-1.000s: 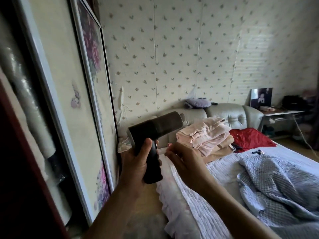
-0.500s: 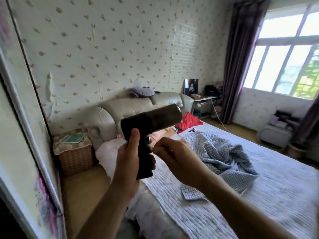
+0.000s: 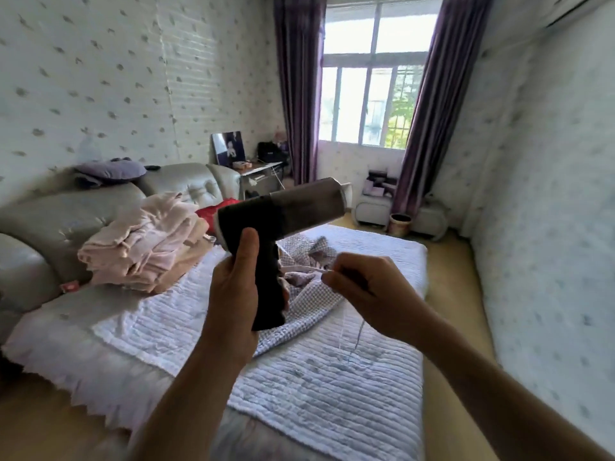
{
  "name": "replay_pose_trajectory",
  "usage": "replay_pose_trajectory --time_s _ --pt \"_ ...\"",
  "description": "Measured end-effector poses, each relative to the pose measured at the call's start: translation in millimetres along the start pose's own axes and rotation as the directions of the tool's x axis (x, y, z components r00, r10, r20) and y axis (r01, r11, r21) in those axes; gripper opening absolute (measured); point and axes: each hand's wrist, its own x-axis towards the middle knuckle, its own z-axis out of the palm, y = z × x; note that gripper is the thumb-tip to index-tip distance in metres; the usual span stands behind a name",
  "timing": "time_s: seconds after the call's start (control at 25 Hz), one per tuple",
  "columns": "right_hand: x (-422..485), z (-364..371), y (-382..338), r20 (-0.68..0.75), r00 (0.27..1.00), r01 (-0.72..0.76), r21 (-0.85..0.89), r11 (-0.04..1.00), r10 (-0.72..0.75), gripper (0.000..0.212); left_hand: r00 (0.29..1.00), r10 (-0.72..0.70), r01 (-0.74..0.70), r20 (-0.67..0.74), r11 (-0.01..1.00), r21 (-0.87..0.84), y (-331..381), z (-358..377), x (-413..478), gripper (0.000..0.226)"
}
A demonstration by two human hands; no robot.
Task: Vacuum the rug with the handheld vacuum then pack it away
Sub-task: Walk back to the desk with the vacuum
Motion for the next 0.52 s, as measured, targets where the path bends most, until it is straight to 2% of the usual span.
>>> replay_pose_trajectory --time_s 0.16,0.36,0.52 --pt "-61.5 -93.6 58.1 -0.116 0.99 -0.091 -0.083 0.992 0.082 0.032 0.99 -0.056 0.053 0.133 0.998 0.025 -51.5 104.7 -11.8 0.048" --pt "-147.5 -212.1 142.9 -0.225 0.96 -0.2 -0.14 0.97 0.165 0.049 0.965 -0.07 0.074 0.254 0.997 -0.01 -122.9 255.4 -46.0 0.042" --pt "-187.5 -282.4 182.7 -0.322 0.929 -0.245 -0.166 0.955 0.182 0.043 0.948 -0.082 0.098 0.309 0.994 -0.039 -157.3 333.1 -53.4 0.047"
